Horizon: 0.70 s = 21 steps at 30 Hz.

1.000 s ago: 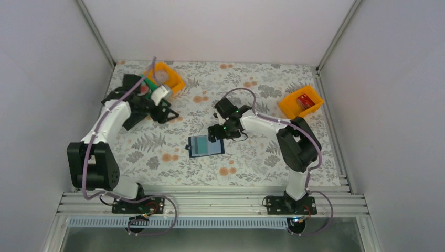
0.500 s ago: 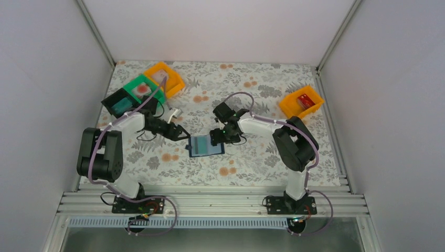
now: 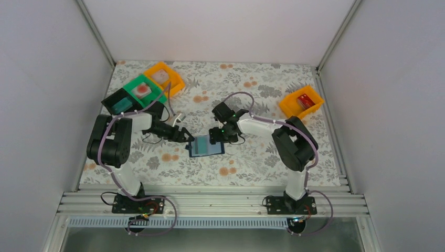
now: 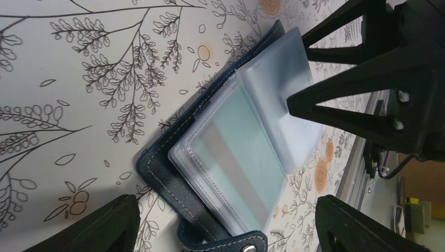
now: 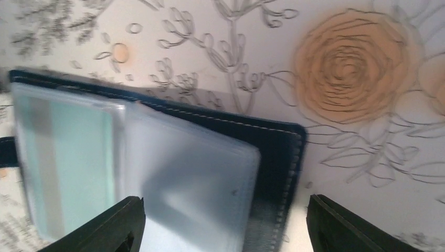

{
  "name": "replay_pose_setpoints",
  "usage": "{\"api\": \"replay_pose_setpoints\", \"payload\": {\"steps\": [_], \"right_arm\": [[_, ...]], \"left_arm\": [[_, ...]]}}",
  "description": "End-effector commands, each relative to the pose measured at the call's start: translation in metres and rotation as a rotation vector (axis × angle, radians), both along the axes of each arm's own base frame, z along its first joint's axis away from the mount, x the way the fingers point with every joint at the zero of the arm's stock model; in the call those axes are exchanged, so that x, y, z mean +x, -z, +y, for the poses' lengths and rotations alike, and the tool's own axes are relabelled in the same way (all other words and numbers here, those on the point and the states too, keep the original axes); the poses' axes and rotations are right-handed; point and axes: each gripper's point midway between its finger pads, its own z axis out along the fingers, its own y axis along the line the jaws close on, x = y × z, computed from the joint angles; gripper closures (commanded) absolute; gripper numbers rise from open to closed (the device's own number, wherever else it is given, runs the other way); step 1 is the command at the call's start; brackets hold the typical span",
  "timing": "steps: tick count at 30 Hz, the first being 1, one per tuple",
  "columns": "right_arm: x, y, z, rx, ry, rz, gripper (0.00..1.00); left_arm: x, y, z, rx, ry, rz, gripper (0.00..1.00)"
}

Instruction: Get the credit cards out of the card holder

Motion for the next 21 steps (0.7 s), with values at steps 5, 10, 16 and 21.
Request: {"api": "replay_pose_setpoints", "payload": {"steps": [5, 10, 16, 21], "right_arm": [[0.001, -0.019, -0.026, -0.221, 0.004, -0.038, 0.21], [-0.017, -0.011, 0.010, -0.112, -0.075, 0.024, 0.24], [-0.019, -0.003, 0.022, -0.057, -0.086, 0.043, 0.31], [-0.025, -0.005, 0.038, 0.053, -0.117, 0.065, 0.37]], "left_arm": [[-0.003, -0.001, -0.003, 0.007, 0.002, -0.010, 0.17], [-0.002, -0.009, -0.003, 0.002, 0.002, -0.048, 0.16], [-0.002, -0.007, -0.003, 0.005, 0.000, -0.041, 0.17], [-0.007, -0.004, -0.006, -0.028, 0.013, -0.026, 0.18]]}}
